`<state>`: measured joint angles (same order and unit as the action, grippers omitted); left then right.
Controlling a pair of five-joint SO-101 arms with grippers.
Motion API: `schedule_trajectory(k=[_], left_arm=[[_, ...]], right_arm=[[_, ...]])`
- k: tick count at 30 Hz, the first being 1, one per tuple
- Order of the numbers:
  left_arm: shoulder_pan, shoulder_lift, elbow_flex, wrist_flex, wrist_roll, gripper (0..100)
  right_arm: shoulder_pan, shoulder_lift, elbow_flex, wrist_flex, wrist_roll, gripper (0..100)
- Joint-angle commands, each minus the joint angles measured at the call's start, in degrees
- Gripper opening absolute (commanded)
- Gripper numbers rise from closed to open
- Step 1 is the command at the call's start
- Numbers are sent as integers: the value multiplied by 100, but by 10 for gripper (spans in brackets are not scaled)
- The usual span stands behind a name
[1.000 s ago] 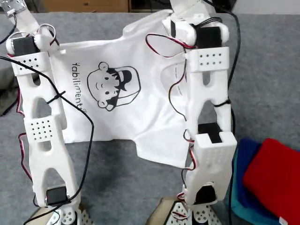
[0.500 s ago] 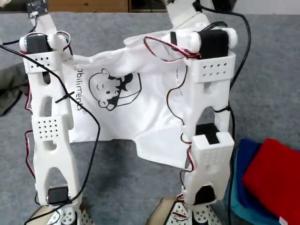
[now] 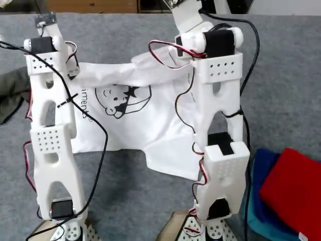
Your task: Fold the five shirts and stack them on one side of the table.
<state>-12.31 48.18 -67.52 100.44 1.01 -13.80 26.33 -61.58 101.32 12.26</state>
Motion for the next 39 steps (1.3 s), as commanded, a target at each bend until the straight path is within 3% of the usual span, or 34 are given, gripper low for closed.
schedule_trajectory(k=[1,6,13,21,28,33,39], left_arm=[[44,-1596,1908,26,-18,18],[-9,-2686,3684,-448,-9,18],[0,-3213,5688,-1029,-62,18],[-70,-4312,7473,-1802,-185,18],[-229,-4479,8264,-2338,-343,18],[-730,-4286,8501,-2576,-352,19],[-800,-4268,8862,-2549,-1029,19]], right_arm=[[-57,-708,681,79,-352,4],[-40,-1279,1754,79,-527,4],[-242,-2589,3767,35,-554,4],[-251,-4796,7292,-1231,-167,4],[-259,-6492,9692,-1670,712,4],[-224,-7538,10316,-1679,1204,5],[84,-8365,10695,-1635,1670,5]])
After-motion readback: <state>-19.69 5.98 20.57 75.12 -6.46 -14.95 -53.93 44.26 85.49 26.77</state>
